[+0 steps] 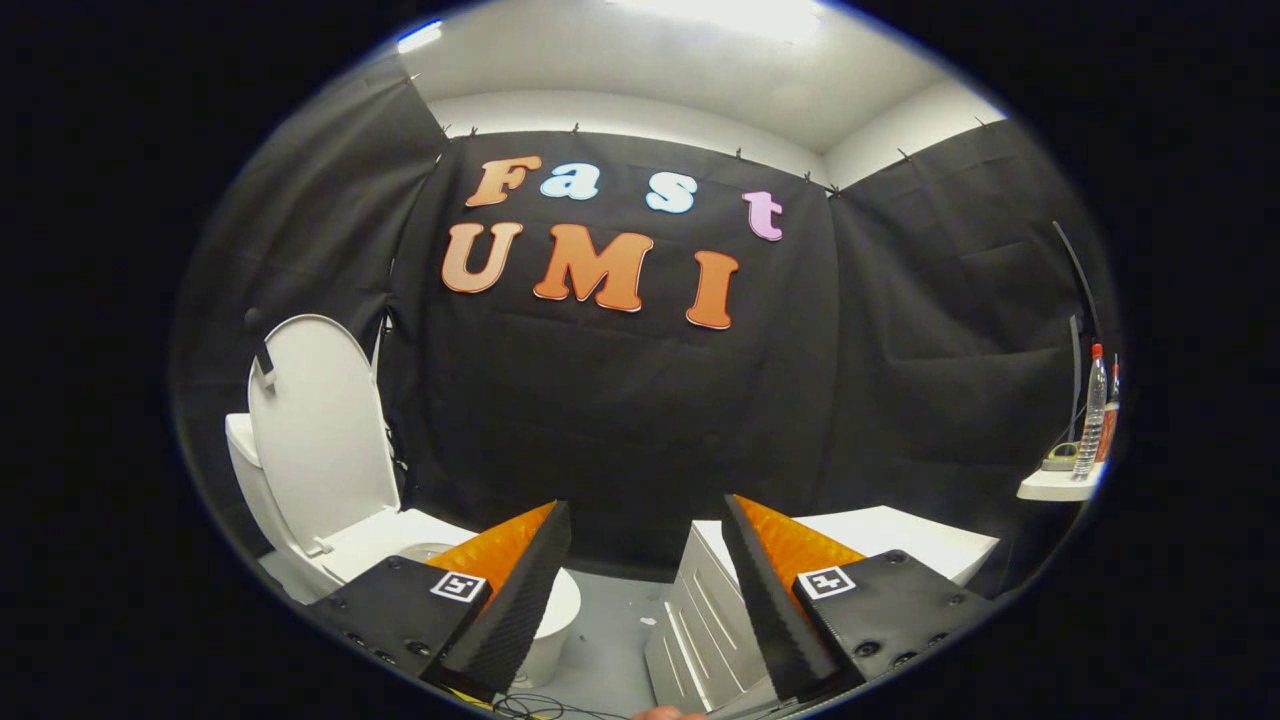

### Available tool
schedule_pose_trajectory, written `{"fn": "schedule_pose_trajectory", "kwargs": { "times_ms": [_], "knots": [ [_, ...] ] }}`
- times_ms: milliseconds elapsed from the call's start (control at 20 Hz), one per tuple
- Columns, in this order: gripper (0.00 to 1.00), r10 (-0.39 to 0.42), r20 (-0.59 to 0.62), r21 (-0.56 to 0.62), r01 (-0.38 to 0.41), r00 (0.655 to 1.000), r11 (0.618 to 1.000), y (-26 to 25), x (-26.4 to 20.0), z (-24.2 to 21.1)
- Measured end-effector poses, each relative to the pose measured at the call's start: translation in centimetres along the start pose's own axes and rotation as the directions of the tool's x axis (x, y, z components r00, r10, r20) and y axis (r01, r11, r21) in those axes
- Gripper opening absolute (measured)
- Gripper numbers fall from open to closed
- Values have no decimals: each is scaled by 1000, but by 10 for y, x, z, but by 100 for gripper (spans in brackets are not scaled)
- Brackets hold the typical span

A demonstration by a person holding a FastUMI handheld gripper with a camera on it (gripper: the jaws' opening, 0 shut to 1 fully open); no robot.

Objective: Open the toilet lid.

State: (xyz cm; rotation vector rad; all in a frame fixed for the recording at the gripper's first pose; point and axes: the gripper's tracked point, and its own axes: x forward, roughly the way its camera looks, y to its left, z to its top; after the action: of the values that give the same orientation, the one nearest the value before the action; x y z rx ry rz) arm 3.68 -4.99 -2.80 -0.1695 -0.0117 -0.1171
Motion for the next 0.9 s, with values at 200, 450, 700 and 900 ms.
{"fn": "schedule_pose_trajectory", "kwargs": {
  "times_ms": [200,450,700,900],
  "knots": [
    [98,-25,-5,31,25,1000,999,-10,2,0],
    [98,-58,-30,76,60,998,995,-22,6,-5],
    [98,-60,-34,79,63,998,995,-22,5,-6],
    [98,-60,-36,77,63,998,995,-20,4,-4]
  ]
}}
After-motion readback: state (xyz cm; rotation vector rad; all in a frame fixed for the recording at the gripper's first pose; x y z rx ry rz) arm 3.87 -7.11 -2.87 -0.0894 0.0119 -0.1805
